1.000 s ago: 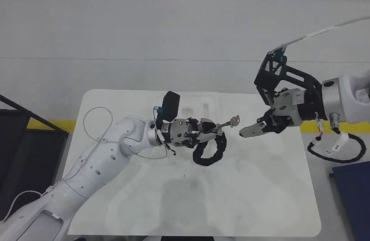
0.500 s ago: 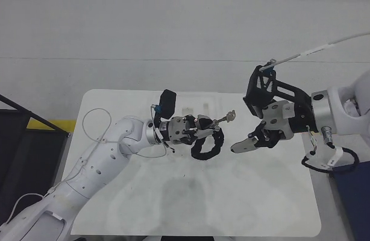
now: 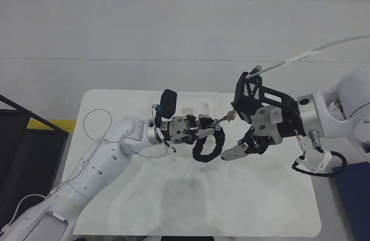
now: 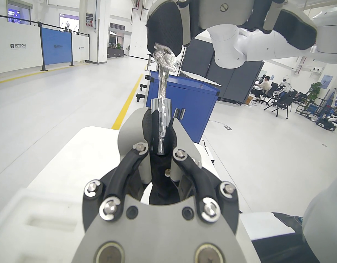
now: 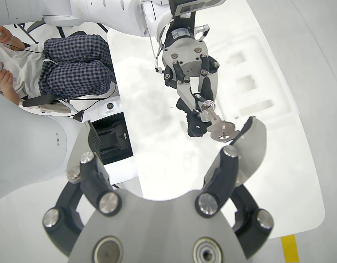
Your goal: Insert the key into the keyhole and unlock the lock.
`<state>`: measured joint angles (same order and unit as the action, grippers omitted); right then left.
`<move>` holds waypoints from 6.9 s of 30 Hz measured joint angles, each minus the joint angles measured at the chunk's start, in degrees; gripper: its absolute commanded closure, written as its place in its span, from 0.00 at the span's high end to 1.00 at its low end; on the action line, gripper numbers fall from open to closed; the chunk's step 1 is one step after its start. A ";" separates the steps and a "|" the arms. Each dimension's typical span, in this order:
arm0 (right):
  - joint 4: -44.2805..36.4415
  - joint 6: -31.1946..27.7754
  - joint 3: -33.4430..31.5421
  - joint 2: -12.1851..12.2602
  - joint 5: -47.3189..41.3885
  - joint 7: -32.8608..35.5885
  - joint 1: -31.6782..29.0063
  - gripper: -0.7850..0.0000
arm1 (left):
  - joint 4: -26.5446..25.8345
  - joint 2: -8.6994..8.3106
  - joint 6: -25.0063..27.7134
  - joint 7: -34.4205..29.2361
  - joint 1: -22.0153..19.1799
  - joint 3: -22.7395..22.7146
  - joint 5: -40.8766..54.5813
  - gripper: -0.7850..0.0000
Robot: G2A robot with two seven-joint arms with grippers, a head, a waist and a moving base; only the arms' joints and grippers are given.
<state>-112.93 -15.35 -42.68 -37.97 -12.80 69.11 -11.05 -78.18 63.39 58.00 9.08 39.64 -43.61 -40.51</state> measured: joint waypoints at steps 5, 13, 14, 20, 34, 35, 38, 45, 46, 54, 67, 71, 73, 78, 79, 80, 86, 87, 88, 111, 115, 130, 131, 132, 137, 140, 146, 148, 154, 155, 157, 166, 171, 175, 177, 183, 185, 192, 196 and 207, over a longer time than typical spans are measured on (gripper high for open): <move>0.02 0.00 0.34 -0.61 -0.15 -0.07 0.32 1.00 | -0.25 0.19 0.00 -0.50 0.20 -0.21 -0.02 0.00; 0.35 0.16 1.19 -1.69 -0.47 0.46 0.86 1.00 | -0.49 0.48 0.00 -1.44 -0.10 -0.05 -0.26 0.00; 0.35 0.11 1.34 -1.81 -0.69 0.79 0.92 1.00 | -0.47 0.49 0.00 -1.51 -0.14 -0.05 -0.32 0.00; 0.77 0.27 2.19 -2.57 -1.12 3.16 1.58 1.00 | -0.34 0.64 0.00 -1.72 -0.32 -0.04 -0.38 0.00; 2.13 -0.67 2.60 -3.75 0.05 6.27 2.69 1.00 | -0.61 0.78 0.00 -1.80 -0.77 0.17 -0.86 0.00; 2.30 -1.17 2.41 -3.76 0.71 6.29 2.81 1.00 | -0.65 0.77 0.00 -1.78 -0.84 0.19 -0.86 0.00; 2.79 -4.32 1.66 -3.70 2.85 6.63 3.01 1.00 | -1.23 0.55 0.00 -1.79 -1.28 0.18 -0.70 0.00; 3.54 -11.76 -0.65 -3.10 8.09 5.02 1.88 1.00 | -2.78 -1.11 0.00 -6.34 -3.95 1.87 1.48 0.00; 3.44 -12.72 -0.90 -3.00 8.97 4.88 1.65 1.00 | -3.05 -1.45 0.00 -7.42 -4.44 2.50 2.45 0.00; 2.07 -17.23 -1.77 -1.82 15.81 2.58 -0.94 1.00 | -4.74 -5.05 0.00 -16.45 -9.06 7.84 13.15 0.00; 0.52 -18.98 -1.72 -1.40 17.77 -0.49 -3.87 1.00 | -6.00 -9.14 0.00 -23.80 -13.45 13.56 21.15 0.00; -1.43 -24.00 -2.29 -1.08 22.12 -4.19 -5.81 1.00 | -5.70 -9.68 0.00 -23.57 -14.14 14.94 21.89 0.00; -2.46 -25.98 -2.52 -0.77 25.72 -6.12 -6.88 1.00 | -5.64 -9.89 0.00 -23.49 -14.52 15.77 22.21 0.00; -5.05 -29.48 -4.62 0.38 33.41 -9.67 -9.51 1.00 | -5.96 -10.20 0.00 -23.66 -15.59 18.16 23.13 0.00; -5.57 -29.86 -4.89 0.62 34.69 -10.05 -10.03 1.00 | -5.91 -10.24 0.00 -23.52 -15.80 18.47 23.28 0.00; -5.97 -30.25 -5.24 0.85 35.76 -10.44 -10.56 1.00 | -5.85 -10.29 0.00 -23.38 -16.00 18.76 23.38 0.00; -8.15 -32.58 -7.89 2.05 39.98 -12.78 -13.96 0.71 | -5.37 -10.55 0.00 -22.25 -17.30 20.45 23.42 0.00; -8.72 -32.99 -8.12 2.23 40.85 -13.16 -14.41 0.64 | -5.31 -10.58 0.00 -21.95 -17.55 20.75 23.36 0.00; -9.13 -33.28 -8.23 2.35 41.57 -13.45 -14.71 0.52 | -5.29 -10.61 0.00 -21.72 -17.73 20.98 23.32 0.00; -11.36 -33.33 -7.97 2.35 48.83 -17.48 -17.07 0.00 | -4.98 -11.10 0.00 -14.51 -21.47 26.84 20.33 0.00; -10.71 -32.03 -8.04 2.32 47.52 -17.06 -17.00 0.00 | -4.90 -11.17 0.00 -13.17 -22.10 27.81 19.70 0.00; -6.13 -15.58 -6.32 1.90 25.51 -8.79 -17.17 0.00 | -4.40 -11.14 0.00 -6.81 -24.26 31.47 15.62 0.00; -5.91 -14.01 -6.31 1.86 24.02 -8.32 -17.21 0.00 | -4.32 -11.12 0.00 -6.44 -24.41 31.72 15.33 0.00; -5.67 -11.75 -6.41 1.81 22.14 -7.72 -17.21 0.00 | -4.19 -11.09 0.00 -5.97 -24.62 32.03 14.95 0.00; -5.23 -2.40 -7.17 1.65 15.71 -5.29 -17.08 0.00 | -3.87 -10.99 0.00 -3.98 -25.52 33.26 13.52 0.00; -5.20 0.36 -7.50 1.50 12.72 -3.90 -16.93 1.00 | -3.62 -10.94 0.00 -2.90 -25.97 33.87 12.70 0.00; -3.87 -0.90 -9.44 1.62 12.52 -3.08 -16.69 1.00 | -2.51 -10.83 0.00 -3.69 -25.87 33.88 10.18 0.00; -3.22 -2.61 -10.97 1.97 13.33 -2.94 -17.00 1.00 | -1.68 -10.78 0.00 -5.02 -26.02 33.87 8.65 0.00; -2.67 -4.46 -16.06 3.42 16.61 -1.14 -18.86 1.00 | -0.02 -10.25 0.00 -12.66 -25.46 33.87 4.94 0.00; -2.79 -4.32 -16.80 3.63 16.87 -1.13 -19.34 1.00 | -0.04 -10.07 0.00 -13.93 -25.27 33.87 4.64 0.00; -3.17 -4.16 -18.37 4.09 17.25 -1.11 -20.57 1.00 | -0.17 -9.52 0.00 -16.40 -24.59 33.87 4.02 0.00; -4.59 -4.03 -22.75 5.34 18.10 -0.53 -24.50 1.00 | 1.23 -6.35 0.00 -20.37 -20.27 33.87 0.18 1.00; -4.98 -4.28 -23.65 5.57 18.08 -0.98 -25.92 1.00 | 2.65 -4.54 0.00 -19.64 -19.11 33.87 -0.19 1.00; -5.23 -4.85 -23.45 5.59 18.17 -1.25 -26.96 1.00 | 4.29 -3.62 0.00 -16.80 -19.65 33.47 -0.16 1.00; -5.08 -5.33 -23.13 5.50 18.63 -2.00 -27.34 1.00 | 5.34 -3.38 0.00 -14.54 -20.36 32.87 -0.23 1.00; -3.46 -9.83 -21.20 4.79 22.66 -7.57 -27.83 1.00 | 8.53 -3.37 0.00 -4.86 -22.76 30.39 -0.38 1.00; -2.11 -11.66 -20.23 4.43 23.96 -9.87 -27.90 1.00 | 9.87 -3.43 0.00 -2.80 -24.38 29.92 -1.88 1.00; 3.04 -14.78 -16.79 2.72 29.54 -17.08 -25.59 1.00 | 15.98 -3.10 0.00 8.64 -29.46 27.52 -5.55 1.00; 6.49 -14.87 -15.19 1.56 32.19 -20.62 -22.97 1.00 | 19.19 -2.65 0.00 13.49 -31.86 26.65 -8.68 1.00; 15.26 -13.72 -11.29 -1.86 29.79 -26.52 -15.24 1.00 | 21.15 -2.09 0.00 21.94 -35.57 28.93 -14.01 1.00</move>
<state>-97.68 -29.07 -53.97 -39.82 16.99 42.59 -26.29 -57.03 61.30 58.00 31.02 4.07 -14.68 -54.51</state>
